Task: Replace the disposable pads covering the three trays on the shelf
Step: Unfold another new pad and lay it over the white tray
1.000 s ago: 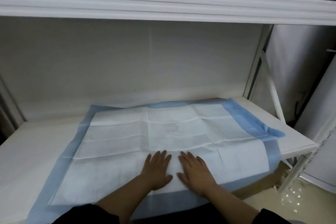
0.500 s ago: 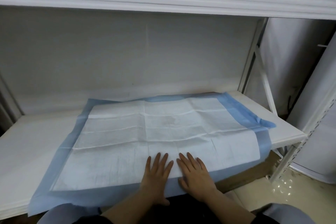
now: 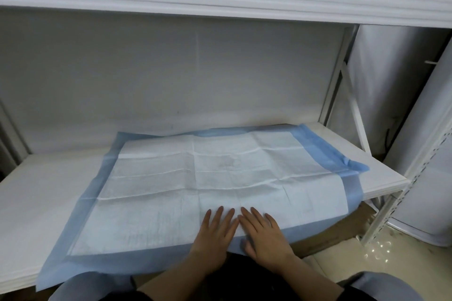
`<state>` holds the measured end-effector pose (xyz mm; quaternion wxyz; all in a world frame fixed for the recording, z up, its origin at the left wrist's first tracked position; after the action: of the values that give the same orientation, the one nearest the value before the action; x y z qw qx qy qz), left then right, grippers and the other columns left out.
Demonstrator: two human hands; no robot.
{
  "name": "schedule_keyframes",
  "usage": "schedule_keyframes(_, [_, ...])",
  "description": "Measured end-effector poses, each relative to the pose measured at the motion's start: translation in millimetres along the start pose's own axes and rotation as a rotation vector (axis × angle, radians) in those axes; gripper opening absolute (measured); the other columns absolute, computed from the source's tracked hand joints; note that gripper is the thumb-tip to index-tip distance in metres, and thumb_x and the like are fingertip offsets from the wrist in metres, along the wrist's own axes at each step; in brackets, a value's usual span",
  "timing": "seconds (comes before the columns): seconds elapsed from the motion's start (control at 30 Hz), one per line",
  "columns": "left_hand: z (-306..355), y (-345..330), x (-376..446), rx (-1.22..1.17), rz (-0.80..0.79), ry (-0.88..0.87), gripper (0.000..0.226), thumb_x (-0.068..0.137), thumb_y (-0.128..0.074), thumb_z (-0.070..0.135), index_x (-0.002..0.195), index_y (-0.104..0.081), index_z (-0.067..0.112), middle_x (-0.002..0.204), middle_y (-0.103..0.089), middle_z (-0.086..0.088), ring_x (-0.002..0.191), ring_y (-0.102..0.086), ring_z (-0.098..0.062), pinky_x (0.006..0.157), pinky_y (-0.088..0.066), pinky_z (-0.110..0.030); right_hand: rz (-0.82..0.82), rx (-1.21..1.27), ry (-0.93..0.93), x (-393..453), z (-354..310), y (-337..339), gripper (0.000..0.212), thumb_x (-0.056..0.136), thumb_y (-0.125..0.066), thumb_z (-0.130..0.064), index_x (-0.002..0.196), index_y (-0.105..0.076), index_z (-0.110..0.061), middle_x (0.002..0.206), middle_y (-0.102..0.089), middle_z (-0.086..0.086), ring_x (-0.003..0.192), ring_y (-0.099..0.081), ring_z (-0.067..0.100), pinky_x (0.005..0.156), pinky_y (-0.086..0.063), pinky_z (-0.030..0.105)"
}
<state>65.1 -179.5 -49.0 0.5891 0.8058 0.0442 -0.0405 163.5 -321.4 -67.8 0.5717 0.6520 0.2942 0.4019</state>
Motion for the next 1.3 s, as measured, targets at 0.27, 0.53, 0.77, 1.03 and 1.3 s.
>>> schedule_keyframes(0.27, [-12.2, 26.0, -3.2, -0.063, 0.12, -0.076, 0.032, 0.094, -0.032, 0.017, 0.119, -0.05, 0.007, 0.123, -0.05, -0.014, 0.11, -0.05, -0.03, 0.099, -0.036, -0.042, 0.0, -0.034, 0.049, -2.5, 4.1, 7.3, 0.081, 0.078, -0.031, -0.08, 0.134, -0.047, -0.025, 0.138, -0.053, -0.003, 0.124, -0.054, 0.015, 0.095, -0.046, 0.037])
schedule_keyframes(0.53, [-32.5, 53.3, 0.6, -0.114, 0.283, -0.061, 0.026, 0.059, -0.074, 0.037, 0.075, -0.06, 0.022, 0.067, -0.06, 0.003, 0.052, -0.055, -0.013, 0.046, -0.038, -0.021, 0.309, -0.054, 0.119, 14.5, 4.5, 28.0, 0.057, 0.045, -0.09, -0.037, 0.098, -0.073, -0.024, 0.101, -0.073, -0.007, 0.083, -0.071, 0.008, 0.066, -0.057, 0.021])
schedule_keyframes(0.77, [-46.3, 75.0, -1.0, -0.095, 0.442, -0.001, 0.03, 0.049, -0.078, 0.032, 0.065, -0.055, 0.021, 0.048, -0.047, 0.007, 0.032, -0.041, -0.012, 0.04, -0.017, -0.018, 0.486, -0.085, 0.025, 31.3, 4.0, 53.7, 0.028, 0.073, -0.053, -0.03, 0.091, -0.073, -0.024, 0.075, -0.072, -0.01, 0.057, -0.065, 0.006, 0.053, -0.052, 0.019])
schedule_keyframes(1.03, [-59.6, 102.8, -4.1, -0.117, 0.557, 0.083, 0.015, 0.064, -0.04, 0.029, 0.06, -0.052, 0.02, 0.043, -0.044, 0.005, 0.028, -0.037, -0.013, 0.041, -0.013, -0.015, 0.507, -0.113, -0.036, 45.2, -1.5, 88.7, 0.034, 0.074, -0.046, -0.034, 0.089, -0.074, -0.024, 0.066, -0.069, -0.009, 0.048, -0.06, 0.006, 0.046, -0.045, 0.018])
schedule_keyframes(1.3, [-69.7, 129.9, 2.2, -0.163, 0.525, 0.222, 0.016, 0.087, -0.038, 0.025, 0.091, -0.051, 0.015, 0.079, -0.062, 0.0, 0.068, -0.06, -0.024, 0.053, -0.032, -0.026, 0.488, -0.136, -0.058, 61.9, -4.4, 117.6, 0.036, 0.055, -0.084, -0.024, 0.09, -0.075, -0.023, 0.063, -0.069, -0.008, 0.045, -0.06, 0.009, 0.043, -0.044, 0.019])
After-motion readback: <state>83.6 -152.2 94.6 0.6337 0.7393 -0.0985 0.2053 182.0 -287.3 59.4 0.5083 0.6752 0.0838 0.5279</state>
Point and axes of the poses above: each hand's wrist, its own x-axis towards the middle knuckle, its own y-axis out of the back of the hand, z = x × y, the point moved 1 cm from there along x, towards the middle knuckle
